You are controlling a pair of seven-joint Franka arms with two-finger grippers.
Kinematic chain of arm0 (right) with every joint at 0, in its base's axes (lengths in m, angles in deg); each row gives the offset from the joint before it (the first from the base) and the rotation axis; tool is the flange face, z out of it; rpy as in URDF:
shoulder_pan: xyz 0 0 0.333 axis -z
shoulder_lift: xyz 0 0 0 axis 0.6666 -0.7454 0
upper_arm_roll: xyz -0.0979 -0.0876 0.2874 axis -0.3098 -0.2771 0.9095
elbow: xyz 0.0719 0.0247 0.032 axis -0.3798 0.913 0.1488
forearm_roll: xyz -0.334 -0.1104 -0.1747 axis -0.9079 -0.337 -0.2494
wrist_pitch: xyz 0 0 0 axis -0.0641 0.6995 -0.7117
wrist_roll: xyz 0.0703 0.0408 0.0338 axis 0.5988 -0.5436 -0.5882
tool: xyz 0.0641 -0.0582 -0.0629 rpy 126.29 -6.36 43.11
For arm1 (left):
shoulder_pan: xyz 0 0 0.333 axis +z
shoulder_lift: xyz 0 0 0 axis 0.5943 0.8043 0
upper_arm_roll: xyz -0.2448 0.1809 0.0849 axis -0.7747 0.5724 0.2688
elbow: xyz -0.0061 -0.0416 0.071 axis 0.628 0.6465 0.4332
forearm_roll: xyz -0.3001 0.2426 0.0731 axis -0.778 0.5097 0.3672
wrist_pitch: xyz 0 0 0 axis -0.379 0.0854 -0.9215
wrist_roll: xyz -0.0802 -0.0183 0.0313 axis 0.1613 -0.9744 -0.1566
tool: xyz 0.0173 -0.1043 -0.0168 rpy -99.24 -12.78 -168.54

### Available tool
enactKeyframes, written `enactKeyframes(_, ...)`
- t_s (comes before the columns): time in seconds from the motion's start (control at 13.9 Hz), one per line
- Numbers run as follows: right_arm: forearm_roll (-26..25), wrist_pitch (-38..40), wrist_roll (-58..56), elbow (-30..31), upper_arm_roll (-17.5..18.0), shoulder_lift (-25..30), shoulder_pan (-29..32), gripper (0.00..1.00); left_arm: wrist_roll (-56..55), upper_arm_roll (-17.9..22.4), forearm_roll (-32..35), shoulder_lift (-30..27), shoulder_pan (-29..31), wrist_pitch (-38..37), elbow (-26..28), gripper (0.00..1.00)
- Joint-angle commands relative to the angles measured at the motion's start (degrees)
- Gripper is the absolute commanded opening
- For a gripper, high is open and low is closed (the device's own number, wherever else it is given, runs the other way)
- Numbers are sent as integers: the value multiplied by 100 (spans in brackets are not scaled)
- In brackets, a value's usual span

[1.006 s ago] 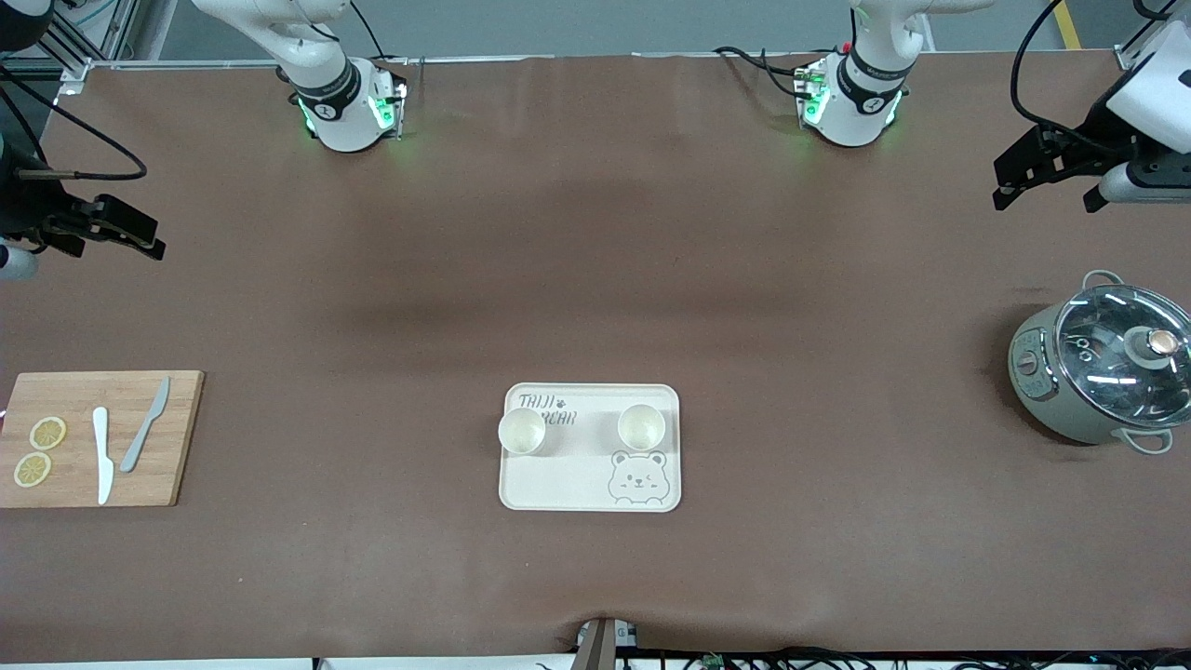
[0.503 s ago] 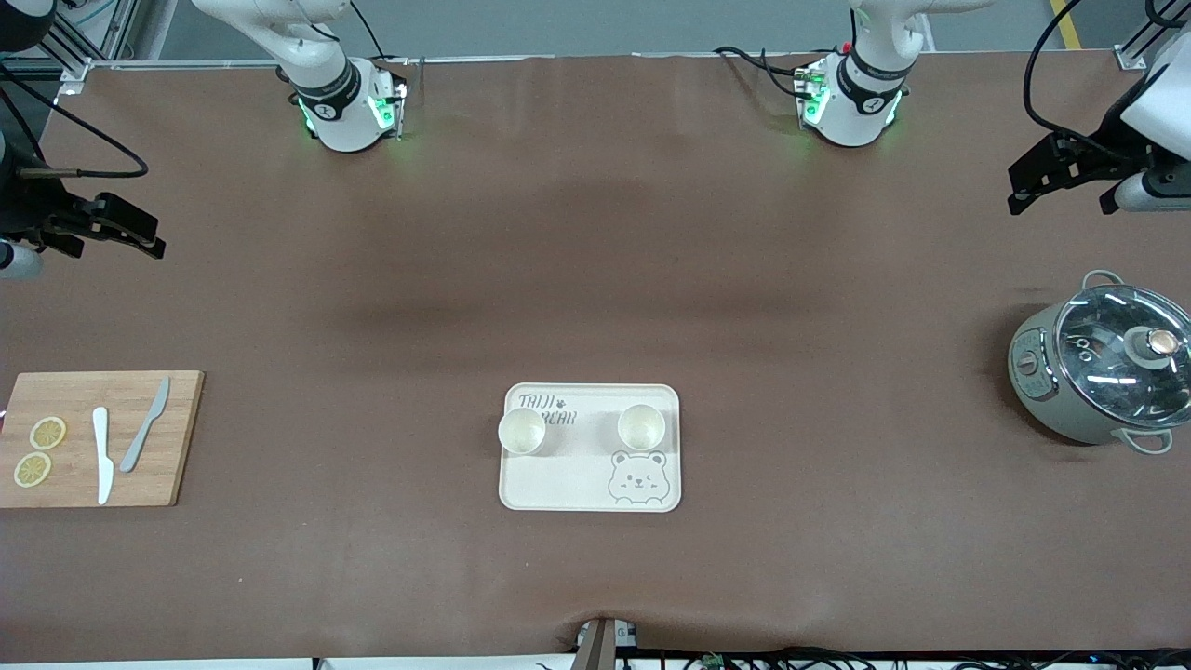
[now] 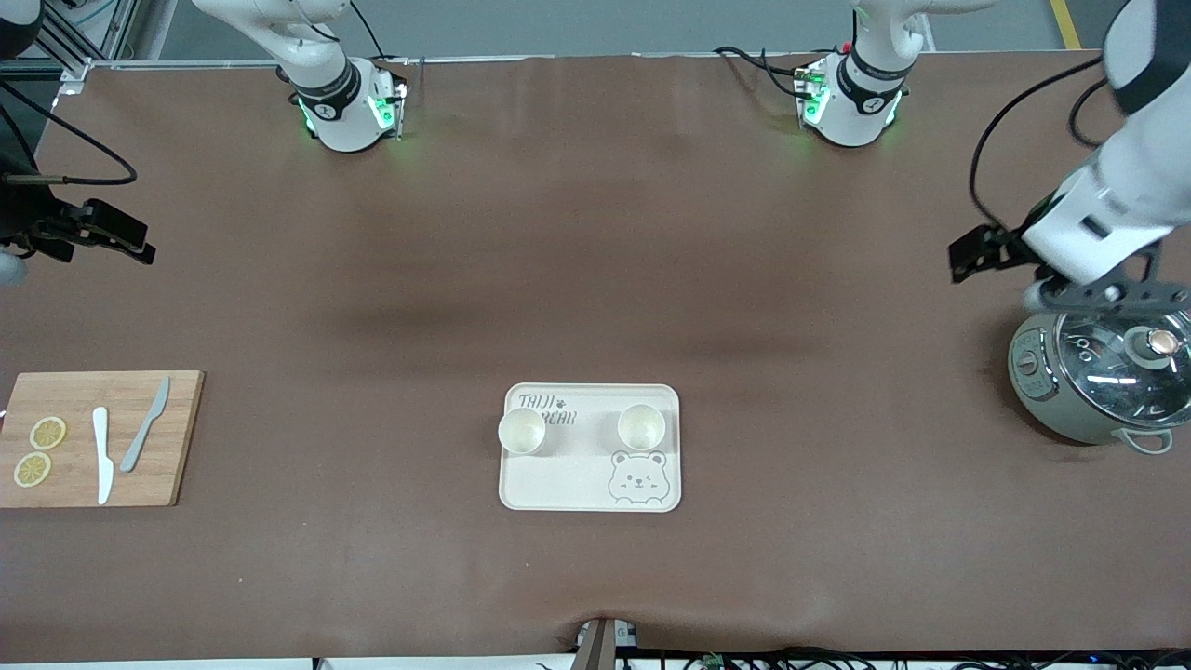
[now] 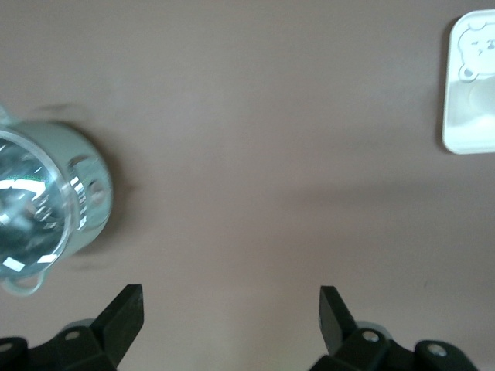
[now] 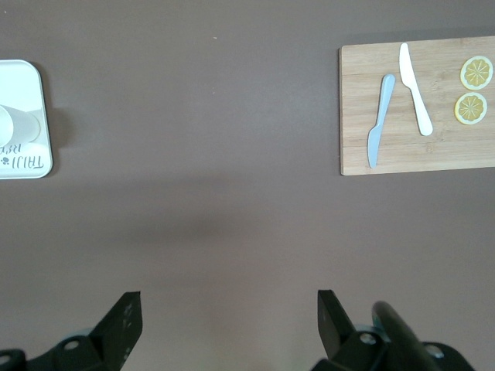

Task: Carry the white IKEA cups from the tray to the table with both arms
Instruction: 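Reach the left gripper down to the cup nearest the bear print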

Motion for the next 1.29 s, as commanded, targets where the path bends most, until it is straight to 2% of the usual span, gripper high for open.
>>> enactKeyframes(0.0, -27, 64, 2, -141, 47, -100, 96, 100, -395, -32, 22, 648, -273, 451, -330, 100)
enactKeyframes(0.86, -10, 72, 134, -150, 64, -469, 78, 100, -3611, -23, 49, 2169, -1856, 2438, -330, 100)
enactKeyframes(1.22, -19, 90, 125, -150, 56, -575, 96, 100, -4508, -23, -4, 3029, -2094, 4036, -469, 99)
